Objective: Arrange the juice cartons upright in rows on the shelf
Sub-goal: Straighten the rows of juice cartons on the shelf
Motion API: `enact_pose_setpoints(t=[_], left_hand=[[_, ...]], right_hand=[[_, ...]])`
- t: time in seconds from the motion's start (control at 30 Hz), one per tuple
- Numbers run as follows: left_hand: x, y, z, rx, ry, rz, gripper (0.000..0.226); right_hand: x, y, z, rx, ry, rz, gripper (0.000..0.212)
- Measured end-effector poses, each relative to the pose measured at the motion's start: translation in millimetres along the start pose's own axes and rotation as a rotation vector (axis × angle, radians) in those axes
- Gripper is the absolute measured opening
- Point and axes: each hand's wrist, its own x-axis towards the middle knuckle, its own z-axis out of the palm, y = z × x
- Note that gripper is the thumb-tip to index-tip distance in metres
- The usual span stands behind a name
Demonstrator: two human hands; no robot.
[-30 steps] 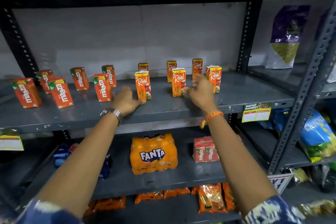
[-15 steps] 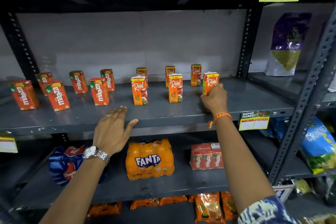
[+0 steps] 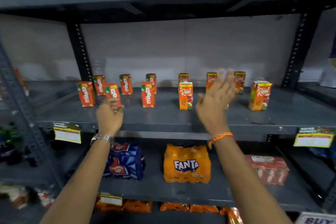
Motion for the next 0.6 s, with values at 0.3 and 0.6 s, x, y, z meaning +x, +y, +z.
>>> enact_pose_setpoints(t=[0.3, 0.6], left_hand=[[86.9, -45.9, -4.6, 0.134, -0.351, -0.099, 0.015], [115.2, -73.3, -8.0, 0.12, -0.544, 0.023, 0.029]], right_hand=[[-10.8, -120.9, 99.8, 0.437, -0.677, 0.149, 0.076], [-11.9, -117.2, 122.4, 0.511, -0.77, 0.224, 0.055]])
